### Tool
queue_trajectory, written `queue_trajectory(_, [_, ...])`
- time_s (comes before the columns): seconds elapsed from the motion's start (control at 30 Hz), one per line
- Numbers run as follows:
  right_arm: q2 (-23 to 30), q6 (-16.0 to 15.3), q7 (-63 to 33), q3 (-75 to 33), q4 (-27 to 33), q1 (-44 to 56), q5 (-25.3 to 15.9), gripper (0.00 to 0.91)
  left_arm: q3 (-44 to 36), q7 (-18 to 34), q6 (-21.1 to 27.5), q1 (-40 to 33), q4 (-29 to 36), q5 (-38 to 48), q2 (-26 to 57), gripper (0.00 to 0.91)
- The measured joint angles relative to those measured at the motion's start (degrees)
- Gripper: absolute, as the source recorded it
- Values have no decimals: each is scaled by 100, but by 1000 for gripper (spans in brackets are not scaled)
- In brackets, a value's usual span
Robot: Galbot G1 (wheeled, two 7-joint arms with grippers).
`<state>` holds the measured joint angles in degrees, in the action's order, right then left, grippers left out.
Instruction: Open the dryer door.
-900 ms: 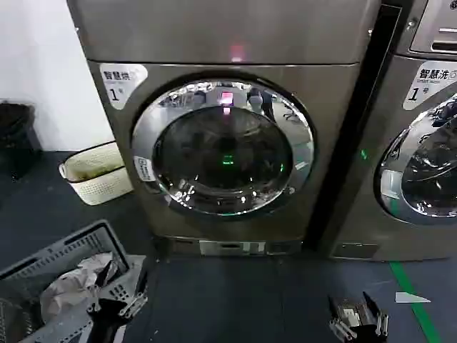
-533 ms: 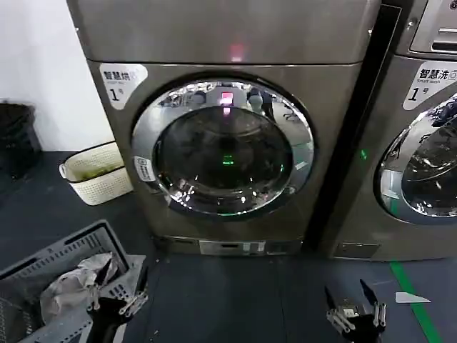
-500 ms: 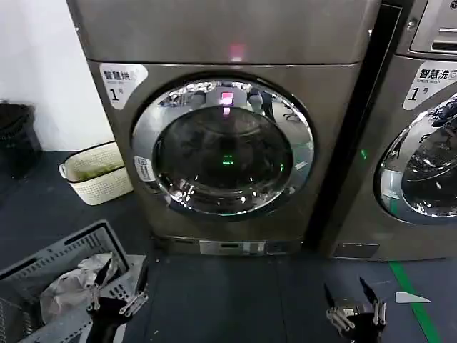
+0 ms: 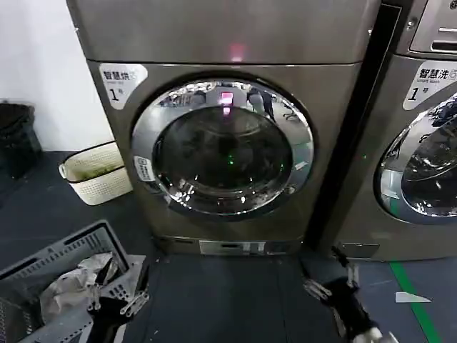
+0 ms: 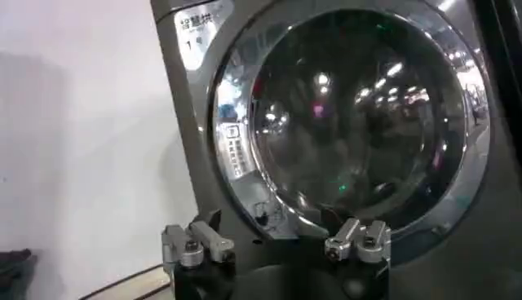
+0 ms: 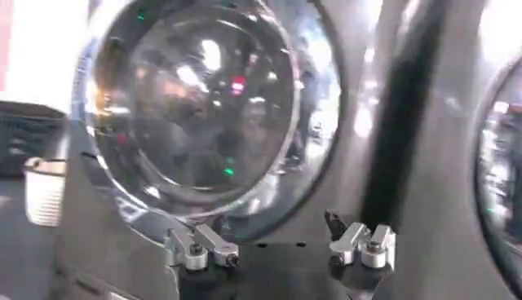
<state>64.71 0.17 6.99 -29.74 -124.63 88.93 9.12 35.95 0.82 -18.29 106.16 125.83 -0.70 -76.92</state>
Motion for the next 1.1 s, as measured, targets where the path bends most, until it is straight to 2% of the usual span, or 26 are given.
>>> queue_trajectory(0.57, [-746, -140, -66, 1449, 460, -1938, 733, 907, 23, -117, 39, 1, 102, -34, -29, 907])
queue_trajectory(1.1, [-783, -181, -81, 2738, 990, -3651, 1102, 907, 17, -190, 41, 41, 151, -110, -176, 907])
